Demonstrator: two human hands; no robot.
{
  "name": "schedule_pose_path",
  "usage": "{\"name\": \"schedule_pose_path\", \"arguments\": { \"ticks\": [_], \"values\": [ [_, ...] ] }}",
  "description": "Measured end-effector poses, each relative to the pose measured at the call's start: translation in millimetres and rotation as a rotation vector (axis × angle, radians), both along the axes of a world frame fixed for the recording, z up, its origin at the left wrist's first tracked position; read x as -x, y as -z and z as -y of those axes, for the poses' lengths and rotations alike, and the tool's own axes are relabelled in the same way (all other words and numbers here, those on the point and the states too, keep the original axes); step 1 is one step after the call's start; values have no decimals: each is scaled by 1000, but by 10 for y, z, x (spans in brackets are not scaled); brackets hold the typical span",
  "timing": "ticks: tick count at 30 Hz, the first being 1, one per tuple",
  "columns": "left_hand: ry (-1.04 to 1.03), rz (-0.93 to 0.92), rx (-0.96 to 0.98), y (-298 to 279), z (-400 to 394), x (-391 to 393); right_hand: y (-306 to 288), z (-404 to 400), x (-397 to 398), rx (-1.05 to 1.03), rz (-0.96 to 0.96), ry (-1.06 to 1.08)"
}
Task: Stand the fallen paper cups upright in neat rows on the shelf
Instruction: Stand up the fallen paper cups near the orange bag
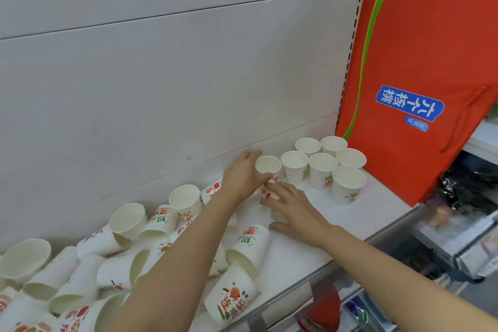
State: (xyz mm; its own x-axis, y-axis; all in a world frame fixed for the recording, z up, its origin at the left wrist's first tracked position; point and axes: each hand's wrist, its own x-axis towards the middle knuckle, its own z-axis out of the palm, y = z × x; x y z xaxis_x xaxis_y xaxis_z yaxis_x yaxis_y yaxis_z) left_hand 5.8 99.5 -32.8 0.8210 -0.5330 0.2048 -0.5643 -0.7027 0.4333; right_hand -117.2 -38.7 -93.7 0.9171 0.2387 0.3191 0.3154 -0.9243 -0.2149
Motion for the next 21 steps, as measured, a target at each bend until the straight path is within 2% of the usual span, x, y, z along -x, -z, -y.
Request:
{"name": "schedule_pose_path", "arguments": {
  "ticks": [6,9,11,15,21],
  "values": [
    [-65,86,57,27,-475,142,8,-77,-32,-200,33,251],
    [-161,145,-2,73,-707,200,-159,-30,-36,-275,102,348],
    [-217,118,-74,113,-782,247,-292,42,-28,-312,140,410],
    [-334,108,-291,136,-719,318,-400,180,-65,-188,107,456],
    [-445,52,-417,176,-443,321,-341,234,-167,-43,51,365]
  ]
}}
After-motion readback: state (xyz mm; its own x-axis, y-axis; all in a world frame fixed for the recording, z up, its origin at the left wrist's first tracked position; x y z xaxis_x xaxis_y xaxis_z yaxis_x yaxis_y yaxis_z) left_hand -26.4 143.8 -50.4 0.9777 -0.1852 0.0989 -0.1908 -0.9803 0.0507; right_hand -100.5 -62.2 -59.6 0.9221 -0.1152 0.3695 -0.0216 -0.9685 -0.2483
